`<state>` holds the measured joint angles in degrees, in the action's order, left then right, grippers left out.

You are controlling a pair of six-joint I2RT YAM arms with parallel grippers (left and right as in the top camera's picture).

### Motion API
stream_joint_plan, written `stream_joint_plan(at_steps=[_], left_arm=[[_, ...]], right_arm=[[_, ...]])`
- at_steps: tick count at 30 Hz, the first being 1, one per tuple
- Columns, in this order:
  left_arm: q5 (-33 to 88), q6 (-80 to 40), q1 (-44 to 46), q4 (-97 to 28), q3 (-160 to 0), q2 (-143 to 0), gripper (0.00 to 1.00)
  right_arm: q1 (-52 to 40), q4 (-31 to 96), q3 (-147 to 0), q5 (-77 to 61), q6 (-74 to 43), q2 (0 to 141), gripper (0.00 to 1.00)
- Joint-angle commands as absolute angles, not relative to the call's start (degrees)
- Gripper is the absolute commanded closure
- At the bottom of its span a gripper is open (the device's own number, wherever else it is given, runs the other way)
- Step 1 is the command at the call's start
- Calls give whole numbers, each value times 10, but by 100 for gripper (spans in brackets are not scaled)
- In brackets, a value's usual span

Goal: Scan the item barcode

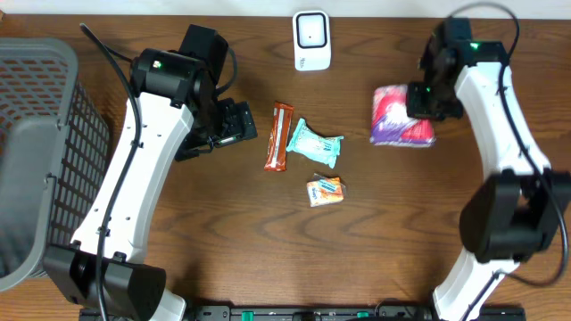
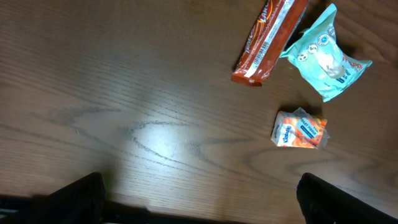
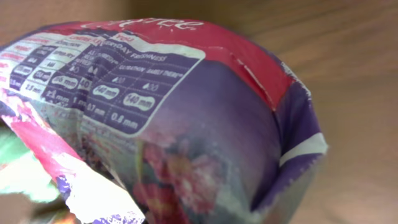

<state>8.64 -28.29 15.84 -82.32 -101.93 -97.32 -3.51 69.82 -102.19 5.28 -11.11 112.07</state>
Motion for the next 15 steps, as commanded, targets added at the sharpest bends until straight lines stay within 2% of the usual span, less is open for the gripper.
stream_joint_plan(at_steps=[1,3,7,11,15], left_arm=[[83,-282,157,-826,-1021,-976,2],[83,-282,157,-826,-1021,-976,2],[83,-282,157,-826,-1021,-976,2],[83,-282,157,-826,-1021,-976,2],[83,-282,157,-826,-1021,-976,2]], right_arm=[[-102,723,-1029,379,-238,1100,99],[-133,729,-1013,451,-262,1106,99],[-174,694,-953,491,-269,1126,99],[-207,675,-910,477,-287,1153,99],[-243,668,-907,411,-287,1162,95]])
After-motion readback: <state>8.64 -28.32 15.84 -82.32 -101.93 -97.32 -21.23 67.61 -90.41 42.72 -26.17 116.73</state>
